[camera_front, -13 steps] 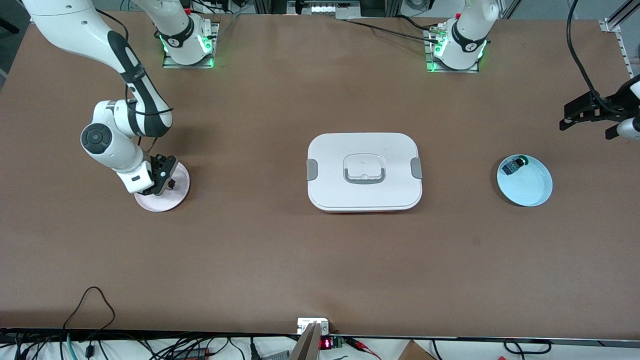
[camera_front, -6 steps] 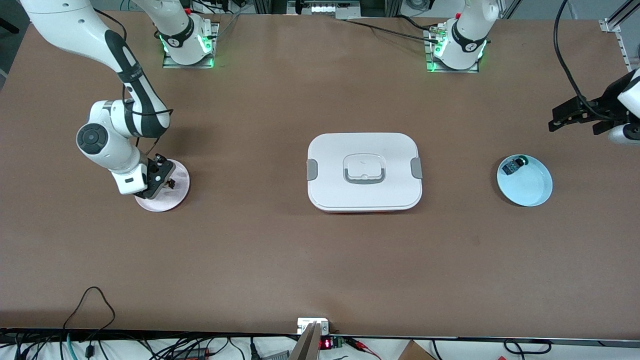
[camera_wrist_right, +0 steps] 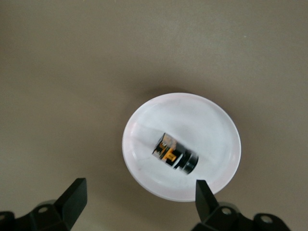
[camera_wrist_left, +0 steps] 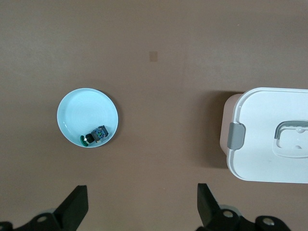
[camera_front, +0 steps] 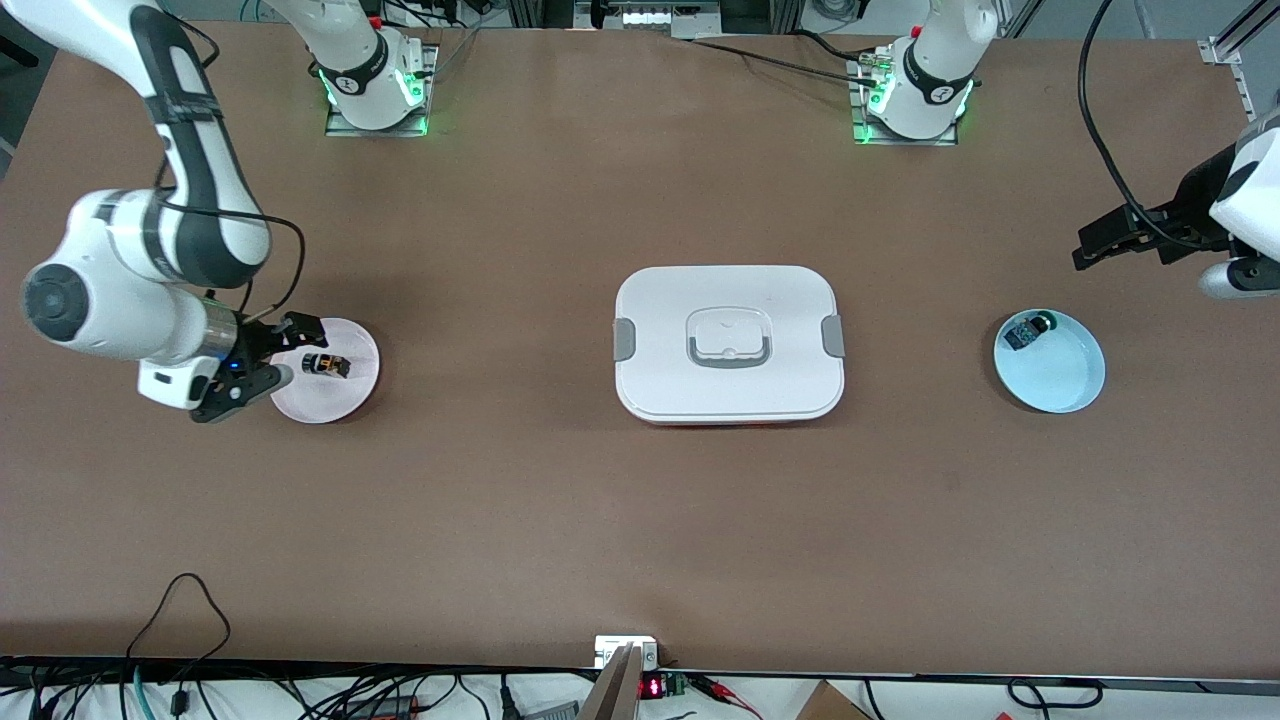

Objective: Transfer orange switch to right arm and place
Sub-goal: 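Open the right gripper and raise it away from the plate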

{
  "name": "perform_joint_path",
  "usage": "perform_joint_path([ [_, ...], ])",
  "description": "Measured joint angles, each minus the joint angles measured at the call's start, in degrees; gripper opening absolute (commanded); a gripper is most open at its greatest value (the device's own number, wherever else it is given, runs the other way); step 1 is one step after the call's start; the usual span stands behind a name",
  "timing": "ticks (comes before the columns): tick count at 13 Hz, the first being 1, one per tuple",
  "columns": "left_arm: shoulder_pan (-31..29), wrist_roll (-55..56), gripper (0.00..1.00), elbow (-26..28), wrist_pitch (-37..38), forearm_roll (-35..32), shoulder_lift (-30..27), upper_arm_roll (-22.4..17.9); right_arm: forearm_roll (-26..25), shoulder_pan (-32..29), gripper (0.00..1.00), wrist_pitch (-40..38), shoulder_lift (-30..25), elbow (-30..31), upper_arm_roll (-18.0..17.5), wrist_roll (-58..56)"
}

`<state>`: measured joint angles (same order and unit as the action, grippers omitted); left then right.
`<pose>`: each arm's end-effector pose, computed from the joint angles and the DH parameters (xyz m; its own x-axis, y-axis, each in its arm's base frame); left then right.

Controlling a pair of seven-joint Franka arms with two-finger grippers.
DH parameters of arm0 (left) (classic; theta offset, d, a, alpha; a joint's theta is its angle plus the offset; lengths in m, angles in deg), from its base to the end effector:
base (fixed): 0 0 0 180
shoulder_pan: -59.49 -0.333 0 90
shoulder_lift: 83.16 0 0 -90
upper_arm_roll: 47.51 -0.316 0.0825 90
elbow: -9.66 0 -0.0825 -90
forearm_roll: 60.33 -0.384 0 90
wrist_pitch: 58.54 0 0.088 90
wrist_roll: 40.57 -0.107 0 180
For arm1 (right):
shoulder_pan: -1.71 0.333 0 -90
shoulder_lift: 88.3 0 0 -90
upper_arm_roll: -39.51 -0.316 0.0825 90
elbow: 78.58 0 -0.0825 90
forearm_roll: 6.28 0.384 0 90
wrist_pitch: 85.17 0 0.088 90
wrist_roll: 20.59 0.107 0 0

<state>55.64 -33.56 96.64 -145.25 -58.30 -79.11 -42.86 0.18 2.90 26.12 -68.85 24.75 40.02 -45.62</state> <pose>0.5696 -0.0102 0.6049 0.9912 0.1059 -0.0795 0.1087 -0.9936 0.0317 0.6155 0.0153 0.3429 0.9078 0.3942 -0.1433 0.3702 -0.9136 -0.1681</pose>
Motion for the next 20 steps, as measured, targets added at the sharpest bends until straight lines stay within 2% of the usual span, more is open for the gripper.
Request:
perform_joint_path([
  [4,-0.5,0.3,1.00,0.0,0.0,0.0,1.3,-0.4,3.3,-0.1,1.00,-10.9,-0.3,-6.6,0.0,10.6],
  [8,-1.3,0.3,1.00,0.0,-0.1,0.0,1.7,-0.6,3.5,-0.2,1.00,-21.2,-1.3,-13.8,0.0,21.7],
  [10,-1.3,0.3,1.00,-0.1,0.0,0.0,1.7,-0.5,3.1,-0.2,1.00,-26.1,-1.5,-18.4,0.1,23.5],
  [11,-1.3,0.4,1.00,-0.2,0.0,0.0,1.7,-0.4,1.7,-0.1,1.00,-27.2,-1.6,-20.2,0.1,23.7],
  [14,-1.3,0.4,1.00,-0.4,0.0,0.0,1.8,-0.5,-7.2,0.9,1.00,-27.5,-2.2,-24.5,0.0,23.7],
  [15,-1.5,0.4,1.00,-0.6,0.0,0.0,2.0,-0.5,-8.5,1.1,1.00,-27.4,-2.3,-25.9,0.1,23.7],
  [18,-2.8,0.4,1.00,-1.3,0.0,0.1,3.1,-0.6,-9.4,1.1,1.00,-26.9,-3.2,-28.7,3.0,23.9],
  [20,-2.9,0.4,1.00,-1.4,-0.1,0.1,3.3,-0.5,-9.3,0.9,1.00,-26.9,-4.2,-28.4,5.2,24.0],
])
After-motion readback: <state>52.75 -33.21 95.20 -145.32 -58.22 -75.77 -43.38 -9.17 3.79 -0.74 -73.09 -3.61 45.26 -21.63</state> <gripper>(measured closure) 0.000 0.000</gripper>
